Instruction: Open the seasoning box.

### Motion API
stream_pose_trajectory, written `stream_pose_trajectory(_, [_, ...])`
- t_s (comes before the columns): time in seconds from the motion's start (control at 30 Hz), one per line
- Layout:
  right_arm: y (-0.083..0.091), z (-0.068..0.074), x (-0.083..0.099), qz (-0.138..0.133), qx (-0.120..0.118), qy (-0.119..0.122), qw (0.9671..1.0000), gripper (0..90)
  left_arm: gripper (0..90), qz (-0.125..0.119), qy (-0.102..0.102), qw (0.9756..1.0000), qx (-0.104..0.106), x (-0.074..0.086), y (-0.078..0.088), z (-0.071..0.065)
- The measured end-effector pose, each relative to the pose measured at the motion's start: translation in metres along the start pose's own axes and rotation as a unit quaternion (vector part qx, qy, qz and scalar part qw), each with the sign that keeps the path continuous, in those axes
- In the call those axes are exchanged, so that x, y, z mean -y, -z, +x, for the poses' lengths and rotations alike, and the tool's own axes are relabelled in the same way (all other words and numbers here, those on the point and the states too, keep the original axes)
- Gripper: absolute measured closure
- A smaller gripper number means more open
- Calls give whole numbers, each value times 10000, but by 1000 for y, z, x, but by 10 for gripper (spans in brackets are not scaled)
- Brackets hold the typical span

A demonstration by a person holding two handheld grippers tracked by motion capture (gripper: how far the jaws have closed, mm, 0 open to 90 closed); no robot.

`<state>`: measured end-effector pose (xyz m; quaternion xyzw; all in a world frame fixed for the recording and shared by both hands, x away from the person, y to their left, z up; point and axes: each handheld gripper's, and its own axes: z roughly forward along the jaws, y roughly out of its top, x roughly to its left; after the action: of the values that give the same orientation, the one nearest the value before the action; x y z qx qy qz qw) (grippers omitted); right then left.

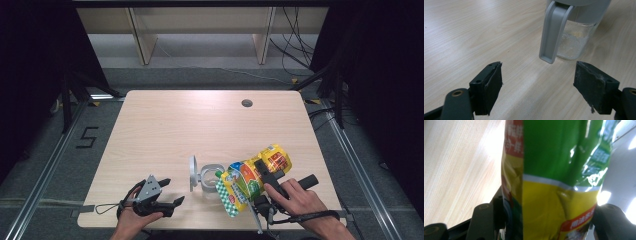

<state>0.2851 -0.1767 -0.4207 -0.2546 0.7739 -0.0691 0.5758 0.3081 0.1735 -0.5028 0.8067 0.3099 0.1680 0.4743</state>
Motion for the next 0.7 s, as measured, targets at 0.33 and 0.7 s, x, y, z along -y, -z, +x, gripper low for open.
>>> stream_pose_trajectory(0.33, [4,-4,0,70,38,71,9999,451,223,8,-25,10000,-19,0,0,0])
stream_pose_trajectory(0.7, [8,-15,2,209,21,479,9986,454,224,31,-30,10000,12,0,-1,0])
